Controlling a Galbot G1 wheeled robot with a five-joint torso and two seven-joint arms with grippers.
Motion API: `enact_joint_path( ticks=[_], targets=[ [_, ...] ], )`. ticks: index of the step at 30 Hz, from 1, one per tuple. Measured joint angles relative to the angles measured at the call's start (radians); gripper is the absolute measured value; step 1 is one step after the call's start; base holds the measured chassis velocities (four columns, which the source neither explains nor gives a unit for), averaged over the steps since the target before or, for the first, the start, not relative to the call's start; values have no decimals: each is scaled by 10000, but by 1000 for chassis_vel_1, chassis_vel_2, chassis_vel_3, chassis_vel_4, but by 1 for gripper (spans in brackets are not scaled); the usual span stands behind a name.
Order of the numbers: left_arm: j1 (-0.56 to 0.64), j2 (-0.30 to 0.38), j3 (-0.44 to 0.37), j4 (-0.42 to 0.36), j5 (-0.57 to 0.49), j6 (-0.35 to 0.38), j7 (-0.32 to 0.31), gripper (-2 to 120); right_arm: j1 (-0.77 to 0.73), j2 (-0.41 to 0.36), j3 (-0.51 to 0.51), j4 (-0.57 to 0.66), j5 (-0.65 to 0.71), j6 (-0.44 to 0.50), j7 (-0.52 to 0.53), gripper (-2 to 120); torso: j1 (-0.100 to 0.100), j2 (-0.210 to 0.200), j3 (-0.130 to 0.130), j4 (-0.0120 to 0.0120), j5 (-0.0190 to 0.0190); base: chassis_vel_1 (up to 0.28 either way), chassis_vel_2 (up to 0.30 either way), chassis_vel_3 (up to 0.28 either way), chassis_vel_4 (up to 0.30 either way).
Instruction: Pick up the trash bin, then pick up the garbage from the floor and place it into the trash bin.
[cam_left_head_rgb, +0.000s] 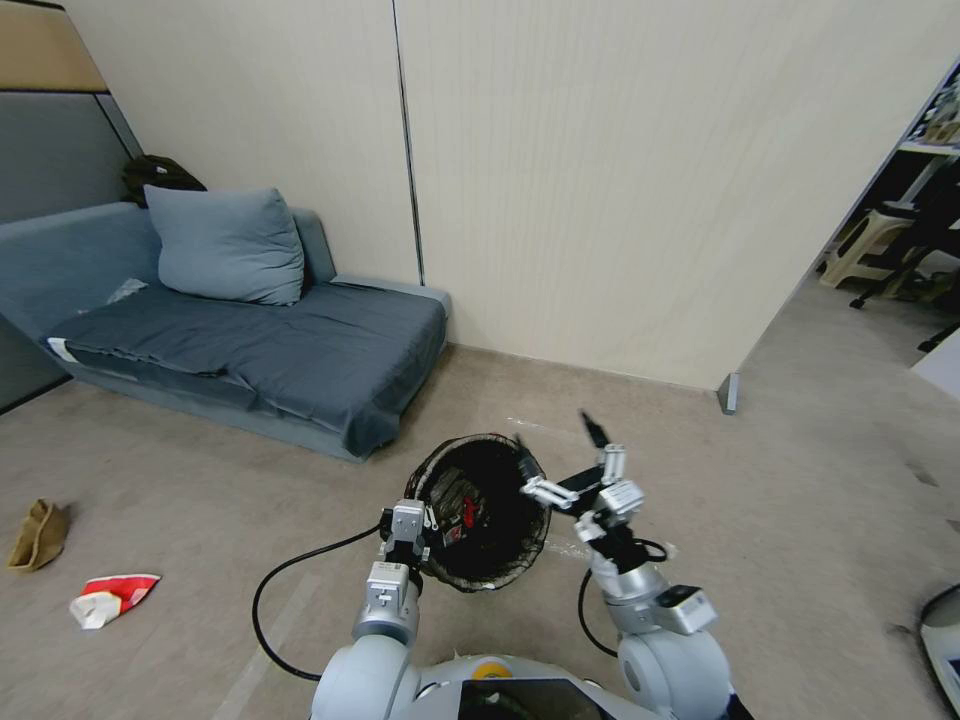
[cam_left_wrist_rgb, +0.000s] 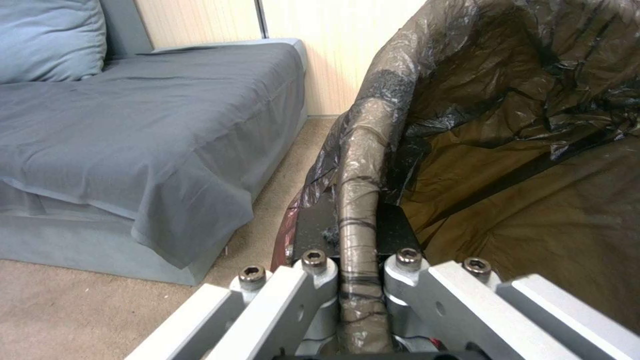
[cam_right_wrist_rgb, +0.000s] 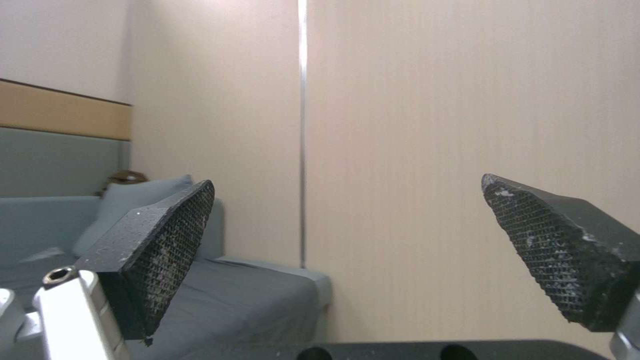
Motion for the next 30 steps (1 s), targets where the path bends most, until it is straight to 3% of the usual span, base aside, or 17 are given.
enact_joint_path(
  ticks=[18, 30],
  targets=[
    [198, -101, -284, -161, -141, -260, -128, 1, -311, 628, 357, -1601, 47, 819, 393, 100, 0, 0, 0, 0, 1, 0, 0, 0, 0],
    [209, -162, -220, -164, -109, -262, -117, 1, -222, 803, 302, -1717, 119, 895, 418, 100, 0, -1, 0, -1, 1, 0, 0, 0, 0]
  ],
)
